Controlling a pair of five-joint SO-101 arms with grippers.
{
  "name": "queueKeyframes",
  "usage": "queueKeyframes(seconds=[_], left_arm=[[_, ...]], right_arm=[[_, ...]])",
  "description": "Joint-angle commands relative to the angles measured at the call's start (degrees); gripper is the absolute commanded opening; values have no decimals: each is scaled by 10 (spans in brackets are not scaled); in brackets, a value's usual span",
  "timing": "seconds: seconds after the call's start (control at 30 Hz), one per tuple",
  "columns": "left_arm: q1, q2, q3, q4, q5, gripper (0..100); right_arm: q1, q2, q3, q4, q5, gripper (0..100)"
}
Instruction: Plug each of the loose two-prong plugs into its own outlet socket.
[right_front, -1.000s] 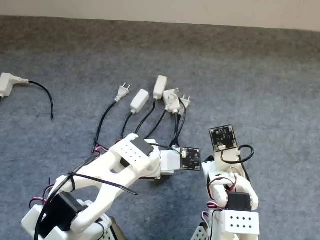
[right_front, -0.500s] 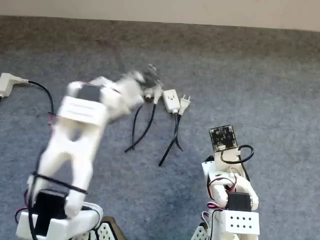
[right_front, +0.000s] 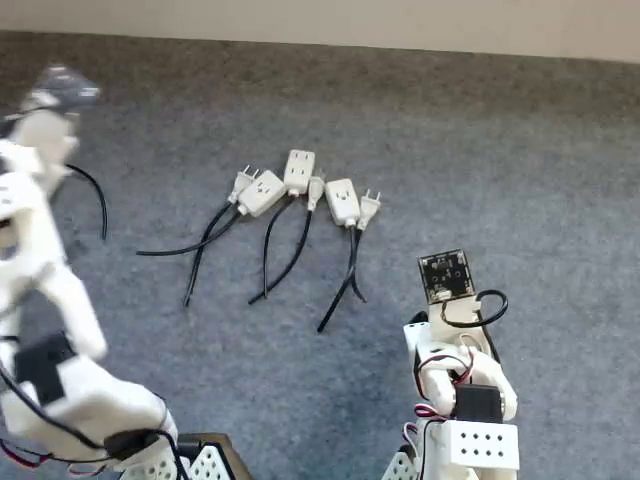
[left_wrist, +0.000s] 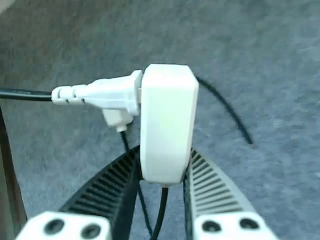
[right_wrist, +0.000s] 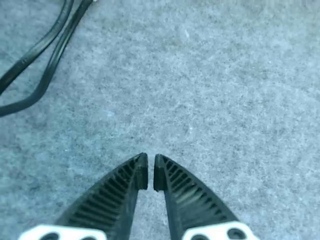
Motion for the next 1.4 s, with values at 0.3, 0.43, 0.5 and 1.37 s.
queueKeyframes(seconds=[0.3,0.43,0.5,1.37], left_arm=[[-165,422,-486,44,-2,4],[-166,520,-603,96,-3,8],[-166,560,-658,120,-1,8],[-53,511,-952,418,56,287]], right_arm=[[-2,-7,18,-16,-3,33],[-2,-7,19,-16,-3,33],[-2,-7,19,-16,-3,33],[-1,-9,19,-17,-3,33]])
